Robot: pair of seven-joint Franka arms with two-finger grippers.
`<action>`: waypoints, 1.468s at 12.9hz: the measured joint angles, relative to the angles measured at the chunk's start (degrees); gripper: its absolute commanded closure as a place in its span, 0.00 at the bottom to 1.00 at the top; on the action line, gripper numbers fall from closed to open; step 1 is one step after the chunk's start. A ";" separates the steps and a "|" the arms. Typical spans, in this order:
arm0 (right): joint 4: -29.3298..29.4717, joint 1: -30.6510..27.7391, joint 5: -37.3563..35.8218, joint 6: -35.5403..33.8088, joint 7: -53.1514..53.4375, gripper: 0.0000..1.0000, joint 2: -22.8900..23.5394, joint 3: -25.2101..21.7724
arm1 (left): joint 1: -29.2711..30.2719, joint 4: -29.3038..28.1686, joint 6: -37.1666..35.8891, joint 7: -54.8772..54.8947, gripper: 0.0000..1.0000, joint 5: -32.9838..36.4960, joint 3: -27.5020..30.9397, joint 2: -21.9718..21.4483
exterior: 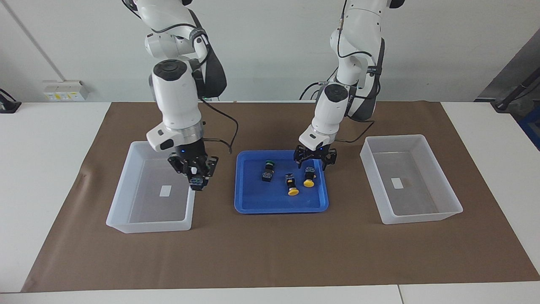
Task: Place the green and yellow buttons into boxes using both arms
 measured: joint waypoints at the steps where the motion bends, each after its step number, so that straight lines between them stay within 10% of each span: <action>1: -0.50 -2.31 0.00 -0.47 -3.34 1.00 -0.13 -0.01 | -0.43 0.12 0.88 -0.95 0.00 0.00 0.09 0.79; 4: -5.06 -8.83 0.00 1.42 -12.89 1.00 -0.18 -0.04 | -1.50 0.30 1.29 -3.13 0.00 0.00 0.01 1.26; 6: -9.93 -12.57 0.01 7.76 -17.23 1.00 -0.02 -0.03 | -1.82 0.30 1.29 -3.74 0.17 0.00 0.07 1.32; 9: -17.92 -13.61 0.01 19.48 -17.84 1.00 1.14 0.08 | -1.82 0.30 1.29 -3.85 0.94 0.00 0.25 1.46; 11: -20.48 -13.74 0.17 23.84 -17.84 1.00 2.73 0.12 | -1.78 0.32 1.36 -3.90 1.00 0.00 0.67 1.47; 12: -20.73 -13.89 0.76 24.65 -17.83 0.91 3.48 0.11 | -1.75 0.38 1.36 -3.90 1.00 0.00 0.85 1.46; 14: -20.76 -13.93 1.90 26.21 -17.83 0.00 4.78 0.12 | -1.71 0.95 0.96 -3.91 1.00 0.00 1.19 1.34; 19: -19.10 -13.49 2.26 24.23 -17.74 0.00 3.24 0.66 | 4.24 7.94 -13.72 -0.73 1.00 0.03 2.11 -4.91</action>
